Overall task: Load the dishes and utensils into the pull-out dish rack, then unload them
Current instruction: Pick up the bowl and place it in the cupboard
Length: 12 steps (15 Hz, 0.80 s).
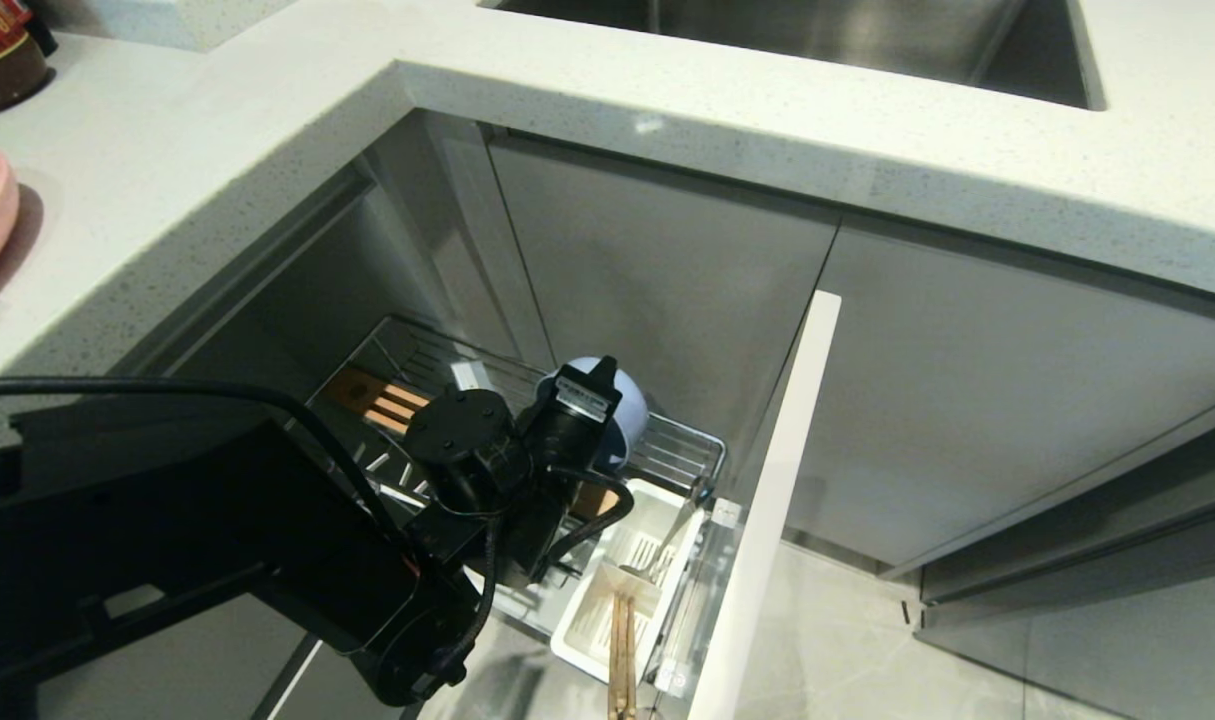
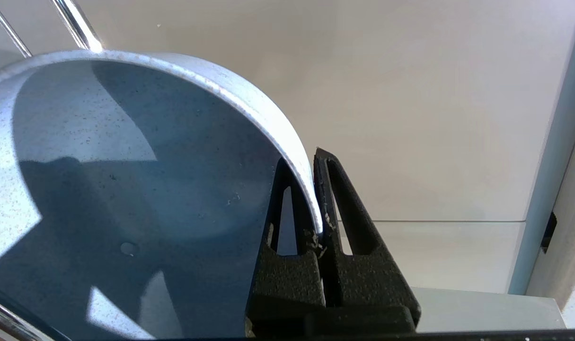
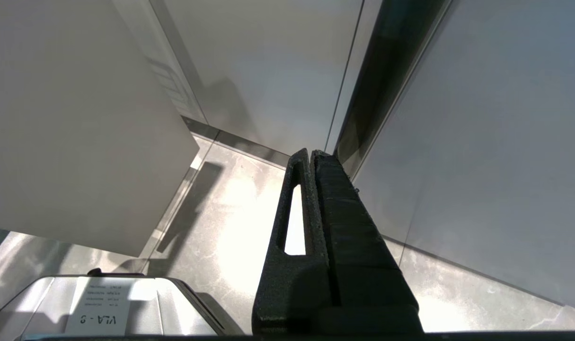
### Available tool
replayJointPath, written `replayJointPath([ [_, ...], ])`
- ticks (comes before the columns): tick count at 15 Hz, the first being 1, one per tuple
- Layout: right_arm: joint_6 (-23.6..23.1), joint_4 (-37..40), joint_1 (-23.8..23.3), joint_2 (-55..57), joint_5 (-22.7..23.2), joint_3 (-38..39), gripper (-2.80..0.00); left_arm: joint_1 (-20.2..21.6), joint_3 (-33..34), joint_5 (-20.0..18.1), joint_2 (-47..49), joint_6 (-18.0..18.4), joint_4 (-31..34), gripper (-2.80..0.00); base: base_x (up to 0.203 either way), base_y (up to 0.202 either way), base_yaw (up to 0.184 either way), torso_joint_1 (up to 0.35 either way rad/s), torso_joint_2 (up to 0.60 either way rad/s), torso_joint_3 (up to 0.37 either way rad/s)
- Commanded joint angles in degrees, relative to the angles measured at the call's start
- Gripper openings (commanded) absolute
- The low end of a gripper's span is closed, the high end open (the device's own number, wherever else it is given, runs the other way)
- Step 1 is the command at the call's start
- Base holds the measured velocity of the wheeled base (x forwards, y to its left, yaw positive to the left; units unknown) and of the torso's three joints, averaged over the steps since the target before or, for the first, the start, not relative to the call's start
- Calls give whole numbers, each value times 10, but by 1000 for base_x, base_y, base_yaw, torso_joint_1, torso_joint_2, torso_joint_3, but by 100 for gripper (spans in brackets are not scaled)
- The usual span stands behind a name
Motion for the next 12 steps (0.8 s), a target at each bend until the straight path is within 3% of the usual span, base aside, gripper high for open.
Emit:
replayJointPath([
  [1,0,0,0,0,0,0,-280,-1,-1,2,-2,-2,-6,-280,0,0,0,0,0,0],
  [2,0,0,0,0,0,0,-280,-1,-1,2,-4,-2,-6,-108,0,0,0,0,0,0],
  [3,0,0,0,0,0,0,-280,-1,-1,1,-9,-2,-6,0,0,0,0,0,0,0],
  [10,0,0,0,0,0,0,-280,-5,2,3,-38,0,-5,0,0,0,0,0,0,0],
  [12,0,0,-1,0,0,0,-280,-10,2,4,-52,1,29,0,0,0,0,0,0,0],
])
